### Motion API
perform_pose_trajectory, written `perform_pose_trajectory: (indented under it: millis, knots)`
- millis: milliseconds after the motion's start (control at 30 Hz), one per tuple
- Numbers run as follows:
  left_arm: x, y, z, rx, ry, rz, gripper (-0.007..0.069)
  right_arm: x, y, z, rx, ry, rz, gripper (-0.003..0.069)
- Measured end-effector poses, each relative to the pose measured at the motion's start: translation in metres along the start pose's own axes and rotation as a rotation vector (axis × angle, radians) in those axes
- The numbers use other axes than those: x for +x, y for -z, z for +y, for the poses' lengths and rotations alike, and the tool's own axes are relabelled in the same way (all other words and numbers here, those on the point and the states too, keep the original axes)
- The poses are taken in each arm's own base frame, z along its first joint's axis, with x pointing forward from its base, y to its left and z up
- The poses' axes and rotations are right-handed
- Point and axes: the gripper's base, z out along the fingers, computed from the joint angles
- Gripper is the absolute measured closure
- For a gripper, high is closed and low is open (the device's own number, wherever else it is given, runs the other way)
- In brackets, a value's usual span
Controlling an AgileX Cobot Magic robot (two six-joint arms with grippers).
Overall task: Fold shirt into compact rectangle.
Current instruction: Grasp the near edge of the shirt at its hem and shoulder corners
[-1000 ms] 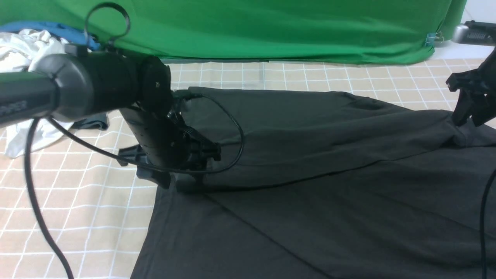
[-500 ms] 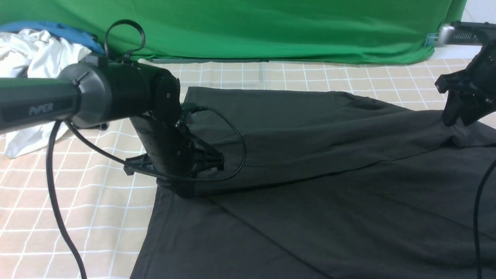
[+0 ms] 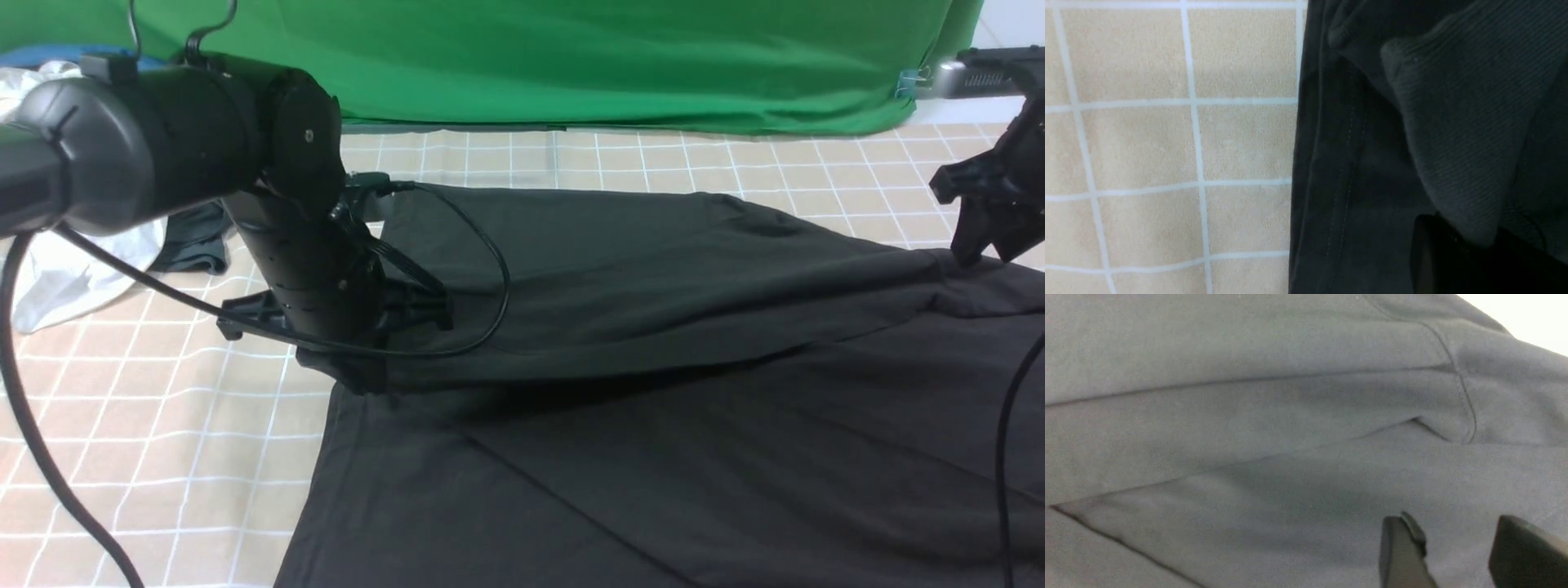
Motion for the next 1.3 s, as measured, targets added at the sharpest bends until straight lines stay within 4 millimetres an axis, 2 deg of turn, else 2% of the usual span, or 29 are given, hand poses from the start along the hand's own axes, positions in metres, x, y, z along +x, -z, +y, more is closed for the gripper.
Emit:
perform_pose_trajectory:
  millis: [267, 467, 733, 767, 833, 867, 933, 1100, 1133, 1300]
  knots:
    - [-0.002, 0.000, -0.001, 0.008, 0.003, -0.022, 0.0592, -0.006, -0.053, -0.009, 0.051, -0.027, 0.086, 0.0081]
    - [-0.002, 0.000, -0.001, 0.008, 0.003, -0.023, 0.0592, -0.015, -0.072, -0.014, 0.084, -0.028, 0.024, 0.0076]
    - [-0.002, 0.000, -0.001, 0.009, 0.003, -0.023, 0.0592, -0.017, -0.090, -0.015, 0.082, -0.033, 0.030, 0.0177]
    - [-0.002, 0.000, -0.001, 0.009, 0.003, -0.023, 0.0592, -0.017, -0.090, -0.015, 0.080, -0.034, 0.030, 0.0231]
    - [-0.002, 0.000, -0.001, 0.009, 0.003, -0.023, 0.0592, -0.017, -0.090, -0.015, 0.079, -0.031, 0.030, 0.0428]
    - [-0.002, 0.000, -0.001, 0.009, 0.003, -0.023, 0.0592, -0.018, -0.090, -0.015, 0.081, -0.027, 0.030, 0.0496]
    - [-0.002, 0.001, -0.001, 0.011, 0.006, -0.028, 0.0592, -0.018, -0.089, -0.015, 0.080, -0.017, 0.029, 0.0576]
    - [-0.002, 0.010, 0.002, 0.016, 0.034, -0.043, 0.0592, -0.021, -0.078, -0.015, 0.092, 0.001, 0.037, 0.0603]
    - [-0.002, 0.013, 0.005, 0.015, 0.051, -0.030, 0.0592, -0.022, -0.069, -0.015, 0.097, 0.026, 0.053, 0.0603]
    - [-0.002, 0.014, 0.018, -0.002, 0.088, 0.007, 0.0592, -0.023, -0.051, -0.015, 0.094, 0.065, 0.093, 0.0603]
